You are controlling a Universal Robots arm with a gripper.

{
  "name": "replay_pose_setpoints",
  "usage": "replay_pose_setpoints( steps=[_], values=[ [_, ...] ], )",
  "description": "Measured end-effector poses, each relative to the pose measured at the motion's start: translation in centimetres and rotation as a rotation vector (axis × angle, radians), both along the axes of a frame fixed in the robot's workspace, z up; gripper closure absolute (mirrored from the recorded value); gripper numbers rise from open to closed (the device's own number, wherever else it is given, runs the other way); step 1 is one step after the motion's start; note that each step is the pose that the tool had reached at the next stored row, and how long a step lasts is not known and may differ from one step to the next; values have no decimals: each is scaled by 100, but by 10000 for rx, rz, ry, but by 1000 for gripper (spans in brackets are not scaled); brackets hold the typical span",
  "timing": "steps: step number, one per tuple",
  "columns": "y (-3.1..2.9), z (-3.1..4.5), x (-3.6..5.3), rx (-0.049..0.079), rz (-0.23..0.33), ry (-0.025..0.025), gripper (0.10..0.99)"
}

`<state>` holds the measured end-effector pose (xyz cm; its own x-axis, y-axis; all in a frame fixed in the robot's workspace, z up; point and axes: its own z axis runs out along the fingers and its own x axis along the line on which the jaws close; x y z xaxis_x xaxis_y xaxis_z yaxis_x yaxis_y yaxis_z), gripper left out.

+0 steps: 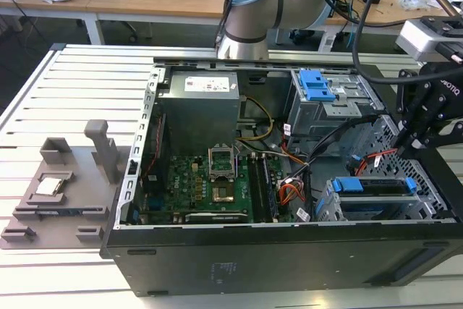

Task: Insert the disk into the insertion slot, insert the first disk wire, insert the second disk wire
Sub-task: 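Insert the first disk wire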

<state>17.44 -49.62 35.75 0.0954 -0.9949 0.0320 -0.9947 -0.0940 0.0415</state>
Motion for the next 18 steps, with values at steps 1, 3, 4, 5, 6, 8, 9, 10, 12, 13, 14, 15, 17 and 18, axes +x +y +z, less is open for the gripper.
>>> replay_pose_setpoints(
  steps=[1, 3, 4, 5, 6, 8, 9, 10, 12, 13, 14, 15, 17, 18],
  values=[
    [0, 0, 0, 1, 0, 0, 886],
    [0, 0, 0, 3, 0, 0, 886],
    [-7, 1, -3, 0, -1, -1, 886],
    [-22, 1, -10, 0, -2, -2, 886],
    [-76, 0, -35, 2, 0, -15, 886],
    [-187, 0, -85, 3, 0, -31, 886],
    [-221, 0, -104, 2, 0, -33, 886],
    [-245, -2, -121, 2, 0, -33, 886],
    [-279, -18, -161, 8, -2, -33, 886],
    [-281, -27, -169, 3, -19, -34, 886],
    [-281, -35, -171, 4, -51, -34, 886],
    [-281, -53, -176, 4, -146, -34, 886],
    [-309, -85, -241, 6, -178, -34, 886],
    [-314, -98, -275, 8, -179, -34, 886]
  ],
)
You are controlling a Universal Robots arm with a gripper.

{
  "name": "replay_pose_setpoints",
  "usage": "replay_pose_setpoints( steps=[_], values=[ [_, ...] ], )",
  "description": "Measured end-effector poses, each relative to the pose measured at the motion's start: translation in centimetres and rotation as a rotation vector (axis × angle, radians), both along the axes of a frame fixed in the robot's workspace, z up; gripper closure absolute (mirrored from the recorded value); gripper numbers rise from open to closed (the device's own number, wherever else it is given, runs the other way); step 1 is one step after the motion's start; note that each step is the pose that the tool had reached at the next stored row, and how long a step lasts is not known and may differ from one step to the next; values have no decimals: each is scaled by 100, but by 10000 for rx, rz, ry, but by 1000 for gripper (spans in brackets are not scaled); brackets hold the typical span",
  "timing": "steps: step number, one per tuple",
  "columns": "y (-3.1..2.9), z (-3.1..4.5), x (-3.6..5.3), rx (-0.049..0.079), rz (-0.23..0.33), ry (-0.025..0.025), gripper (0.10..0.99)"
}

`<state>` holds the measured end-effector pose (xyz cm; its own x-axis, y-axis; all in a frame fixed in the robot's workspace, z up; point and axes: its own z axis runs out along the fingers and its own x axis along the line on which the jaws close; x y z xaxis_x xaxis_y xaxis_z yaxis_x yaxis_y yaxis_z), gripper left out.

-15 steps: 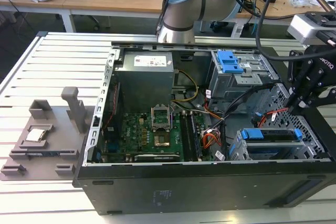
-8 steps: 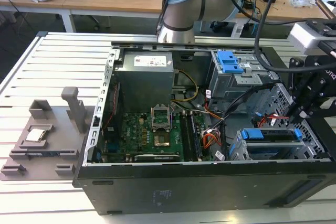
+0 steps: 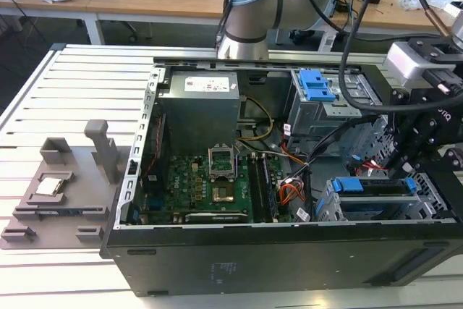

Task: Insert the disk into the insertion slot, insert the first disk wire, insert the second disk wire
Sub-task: 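Insert the first disk wire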

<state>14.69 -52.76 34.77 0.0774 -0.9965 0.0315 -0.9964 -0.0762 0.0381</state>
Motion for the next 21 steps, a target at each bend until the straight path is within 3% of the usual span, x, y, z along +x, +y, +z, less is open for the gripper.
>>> replay_pose_setpoints(
  steps=[7, 21],
  values=[
    [-1, -89, -11, 8, -14, 1, 886],
    [24, -108, -9, 9, 18, 0, 886]
  ],
)
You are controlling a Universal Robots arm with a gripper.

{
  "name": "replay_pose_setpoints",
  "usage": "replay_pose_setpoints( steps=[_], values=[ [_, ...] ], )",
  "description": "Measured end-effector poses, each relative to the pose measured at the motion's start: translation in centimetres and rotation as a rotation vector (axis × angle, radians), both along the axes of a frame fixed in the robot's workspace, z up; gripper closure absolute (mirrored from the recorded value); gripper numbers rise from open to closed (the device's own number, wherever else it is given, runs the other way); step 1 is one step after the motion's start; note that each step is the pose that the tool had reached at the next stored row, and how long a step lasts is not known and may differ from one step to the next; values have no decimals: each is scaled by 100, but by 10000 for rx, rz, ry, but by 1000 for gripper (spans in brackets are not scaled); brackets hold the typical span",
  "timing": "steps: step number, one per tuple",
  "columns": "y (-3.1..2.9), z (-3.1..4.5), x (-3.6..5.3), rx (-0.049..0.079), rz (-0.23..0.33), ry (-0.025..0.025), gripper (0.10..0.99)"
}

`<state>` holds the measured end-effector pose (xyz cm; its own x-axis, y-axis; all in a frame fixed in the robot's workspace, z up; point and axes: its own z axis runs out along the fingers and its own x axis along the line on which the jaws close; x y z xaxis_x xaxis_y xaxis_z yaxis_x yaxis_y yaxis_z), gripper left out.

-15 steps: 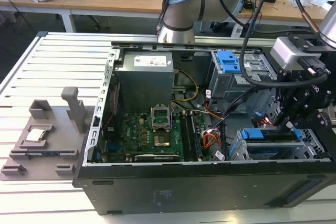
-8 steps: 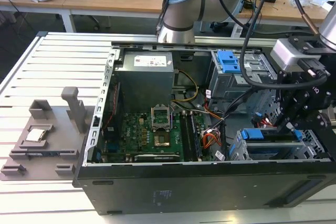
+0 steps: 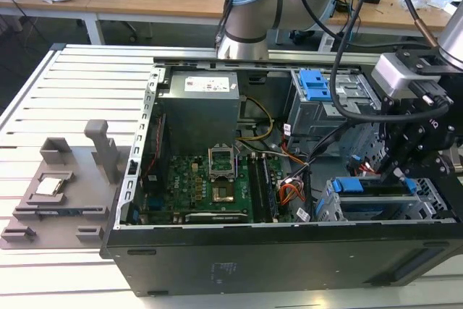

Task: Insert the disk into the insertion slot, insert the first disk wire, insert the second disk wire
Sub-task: 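Insert the first disk wire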

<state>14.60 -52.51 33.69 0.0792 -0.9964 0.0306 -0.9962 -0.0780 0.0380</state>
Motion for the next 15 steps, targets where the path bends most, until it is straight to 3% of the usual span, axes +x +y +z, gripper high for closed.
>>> replay_pose_setpoints(
  steps=[15],
  values=[
    [-37, 1, -4, 23, 32, -15, 886]
  ],
)
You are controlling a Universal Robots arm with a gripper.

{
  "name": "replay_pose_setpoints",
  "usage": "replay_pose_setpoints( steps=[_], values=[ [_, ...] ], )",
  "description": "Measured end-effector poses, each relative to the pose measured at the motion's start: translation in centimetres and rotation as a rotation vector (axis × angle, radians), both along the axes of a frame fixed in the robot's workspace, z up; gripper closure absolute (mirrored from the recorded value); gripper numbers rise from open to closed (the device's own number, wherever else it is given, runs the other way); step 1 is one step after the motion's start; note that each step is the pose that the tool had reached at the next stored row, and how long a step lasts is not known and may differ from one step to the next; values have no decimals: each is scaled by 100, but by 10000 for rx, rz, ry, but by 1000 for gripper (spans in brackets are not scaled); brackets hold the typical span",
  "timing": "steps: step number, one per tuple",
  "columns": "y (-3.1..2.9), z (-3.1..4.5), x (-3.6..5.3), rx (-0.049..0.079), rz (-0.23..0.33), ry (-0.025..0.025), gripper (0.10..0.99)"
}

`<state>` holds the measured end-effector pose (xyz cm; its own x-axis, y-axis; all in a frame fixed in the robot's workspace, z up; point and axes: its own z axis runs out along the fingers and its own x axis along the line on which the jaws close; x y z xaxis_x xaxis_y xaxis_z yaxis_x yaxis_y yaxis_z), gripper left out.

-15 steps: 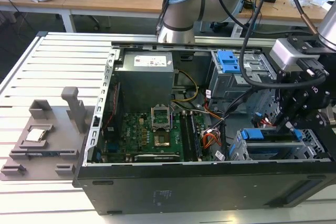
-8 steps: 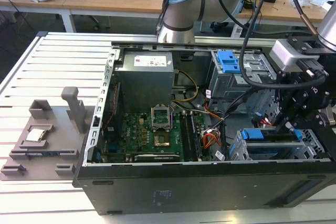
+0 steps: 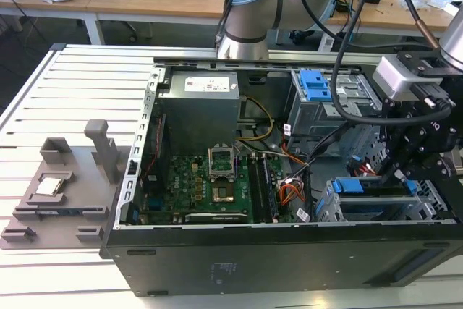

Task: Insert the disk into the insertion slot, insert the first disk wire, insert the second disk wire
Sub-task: 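Insert the first disk wire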

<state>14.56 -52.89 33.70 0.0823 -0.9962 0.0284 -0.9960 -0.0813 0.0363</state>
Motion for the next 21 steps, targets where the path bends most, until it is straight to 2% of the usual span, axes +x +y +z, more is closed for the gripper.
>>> replay_pose_setpoints(
  steps=[12, 14, 15, 21],
  values=[
    [-14, 2, -12, 0, -1, -7, 886],
    [-14, 0, -11, 2, 0, -7, 875],
    [-14, 1, -11, 1, 0, -7, 812],
    [-18, 25, -11, -6, 0, -8, 812]
  ],
)
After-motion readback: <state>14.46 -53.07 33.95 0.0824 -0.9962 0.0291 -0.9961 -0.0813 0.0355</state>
